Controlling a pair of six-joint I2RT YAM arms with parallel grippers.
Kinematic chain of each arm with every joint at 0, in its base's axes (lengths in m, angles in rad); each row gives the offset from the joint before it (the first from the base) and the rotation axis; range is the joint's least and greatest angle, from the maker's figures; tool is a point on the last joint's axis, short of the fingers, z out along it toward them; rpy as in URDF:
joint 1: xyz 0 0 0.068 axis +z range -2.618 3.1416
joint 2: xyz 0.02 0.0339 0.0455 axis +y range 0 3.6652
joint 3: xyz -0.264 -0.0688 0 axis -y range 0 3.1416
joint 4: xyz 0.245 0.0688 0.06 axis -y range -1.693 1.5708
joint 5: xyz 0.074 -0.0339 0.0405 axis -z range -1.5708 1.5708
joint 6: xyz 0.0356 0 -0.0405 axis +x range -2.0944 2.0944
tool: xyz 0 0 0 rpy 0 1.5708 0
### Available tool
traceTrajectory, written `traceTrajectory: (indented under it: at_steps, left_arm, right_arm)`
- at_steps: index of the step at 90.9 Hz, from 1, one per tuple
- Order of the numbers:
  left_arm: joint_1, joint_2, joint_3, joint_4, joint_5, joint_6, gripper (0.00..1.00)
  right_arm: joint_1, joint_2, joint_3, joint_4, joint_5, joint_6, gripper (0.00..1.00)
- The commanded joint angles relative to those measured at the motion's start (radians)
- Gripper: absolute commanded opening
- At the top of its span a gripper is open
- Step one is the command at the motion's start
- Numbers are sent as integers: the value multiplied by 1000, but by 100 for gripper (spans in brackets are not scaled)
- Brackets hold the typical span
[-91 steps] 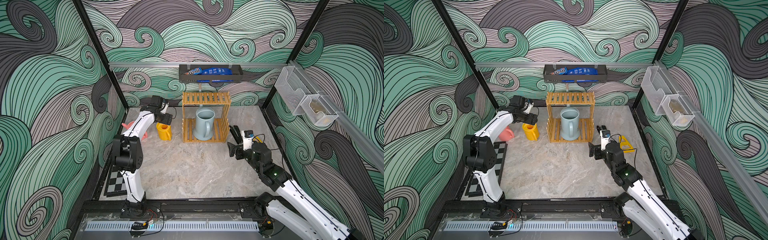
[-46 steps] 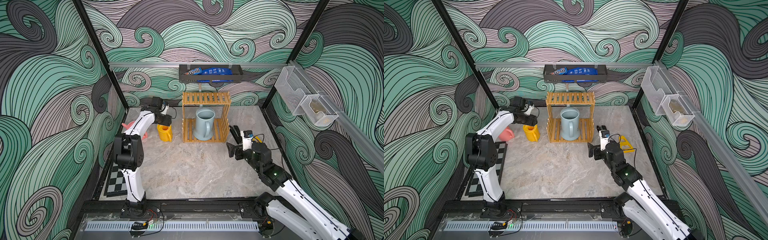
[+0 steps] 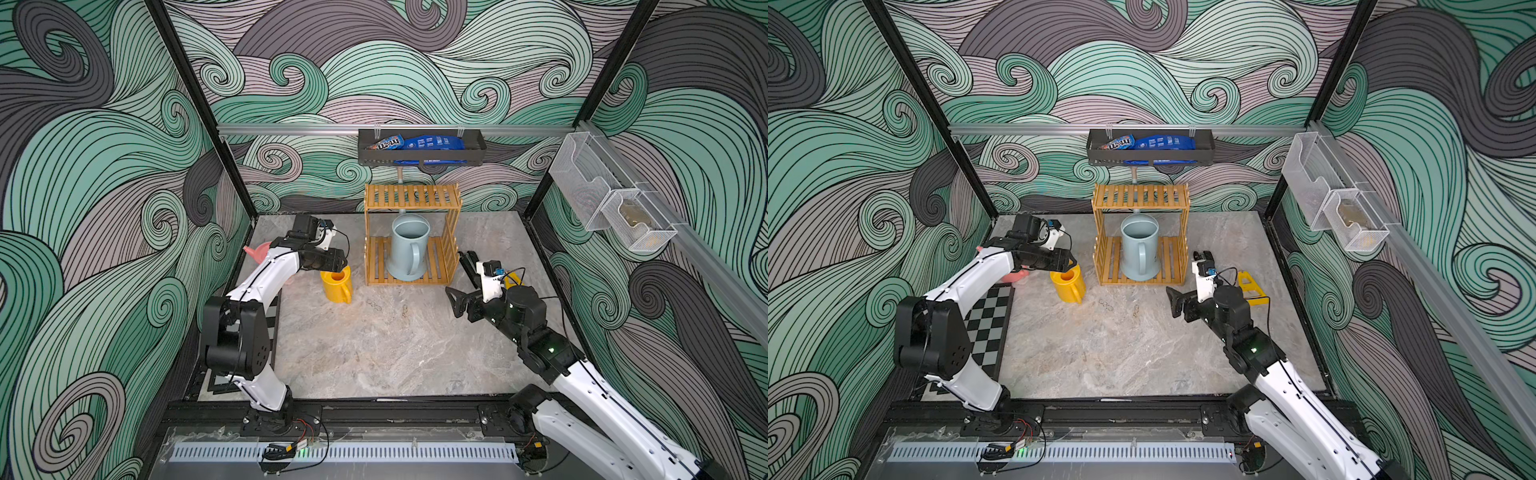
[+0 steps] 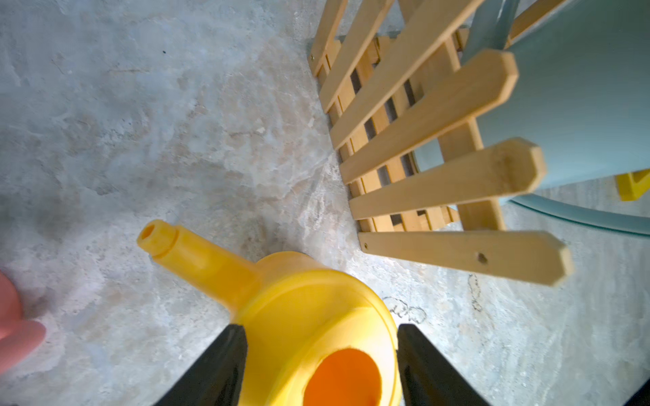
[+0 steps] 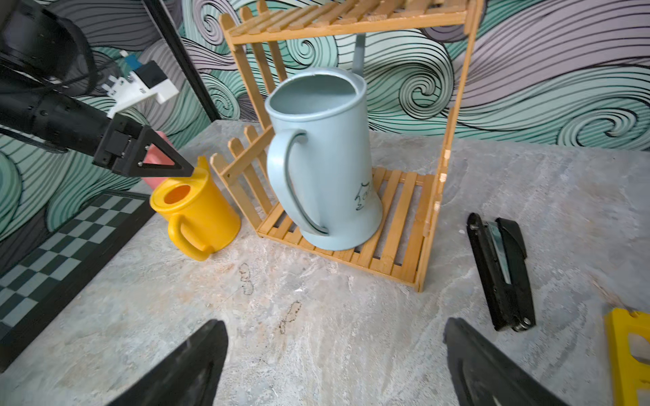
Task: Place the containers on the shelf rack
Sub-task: 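Pick up a container from the center of the board.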
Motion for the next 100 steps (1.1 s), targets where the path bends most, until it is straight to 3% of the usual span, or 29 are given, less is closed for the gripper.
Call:
traceTrajectory:
  at_steps: [1,23,59,100]
  left_arm:
    - [-6,-29,-33,-52,61,-42,71]
    - [-2,-154,-36,-66,8,-12,77]
    - [39,-439,-211,49,-53,14,83]
    - [146,-521,-253,93,-33,10,83]
  right_arm:
    - [7,-19,-37,102,-148,-23,99]
    - [169,48,-20,140,-69,-15,99]
    - [481,307,38,299,65,39,99]
    - [565,673,172,448,76,123,93]
